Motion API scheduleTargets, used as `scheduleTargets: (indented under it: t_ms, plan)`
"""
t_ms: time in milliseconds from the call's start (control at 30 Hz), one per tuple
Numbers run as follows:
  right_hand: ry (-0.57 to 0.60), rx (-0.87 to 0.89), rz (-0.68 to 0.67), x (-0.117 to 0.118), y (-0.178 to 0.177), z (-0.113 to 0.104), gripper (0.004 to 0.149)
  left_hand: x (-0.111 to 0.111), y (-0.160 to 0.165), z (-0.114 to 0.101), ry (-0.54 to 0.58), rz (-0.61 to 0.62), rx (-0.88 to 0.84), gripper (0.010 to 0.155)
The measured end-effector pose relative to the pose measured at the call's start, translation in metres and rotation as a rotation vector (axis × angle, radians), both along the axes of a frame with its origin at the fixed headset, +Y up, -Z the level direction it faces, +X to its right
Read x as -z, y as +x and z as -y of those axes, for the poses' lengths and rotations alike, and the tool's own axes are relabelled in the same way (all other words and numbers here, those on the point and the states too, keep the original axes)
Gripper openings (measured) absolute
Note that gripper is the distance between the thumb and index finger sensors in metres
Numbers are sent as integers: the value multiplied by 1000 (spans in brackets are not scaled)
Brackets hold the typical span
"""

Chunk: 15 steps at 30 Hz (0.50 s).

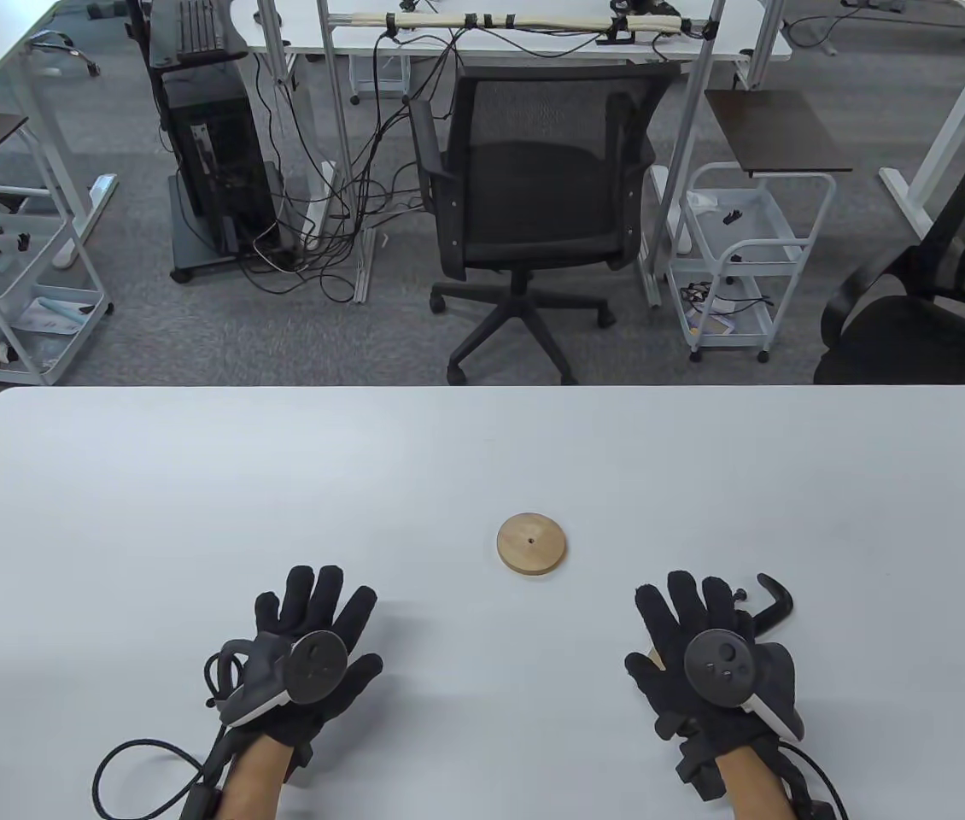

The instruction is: Screw the clamp shut

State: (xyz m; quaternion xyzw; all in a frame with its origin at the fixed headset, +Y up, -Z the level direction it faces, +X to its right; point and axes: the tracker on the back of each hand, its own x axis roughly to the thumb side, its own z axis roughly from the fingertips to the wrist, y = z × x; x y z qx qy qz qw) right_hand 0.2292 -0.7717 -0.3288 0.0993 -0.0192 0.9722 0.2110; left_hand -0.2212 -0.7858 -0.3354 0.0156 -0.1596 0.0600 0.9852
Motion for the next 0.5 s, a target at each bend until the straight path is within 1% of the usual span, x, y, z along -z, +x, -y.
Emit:
scheduleTargets:
  t_ms: [67,167,200,233,267,333,367,500]
  plan:
    - [-8,0,6,1,2,1,81,-1,3,1,-5,7,1,83]
    - [26,3,18,4,3,3,78,-1,7,4,-29,18,5,82]
    - [8,-5,25,6,4,4,77,0,9,5,-36,23,10,82]
    - [-16,-15,27,7,4,4,77,0,10,5,-40,25,12,82]
    - [-68,-40,35,8,4,5,77,0,10,6,-43,28,14,82]
    - [-214,-126,51,7,3,8,79,-1,12,7,-51,32,17,82]
    - [-256,-163,50,6,2,10,80,-1,13,7,-55,34,19,82]
    - [-342,-184,43,6,2,15,82,-1,14,7,-67,40,20,81]
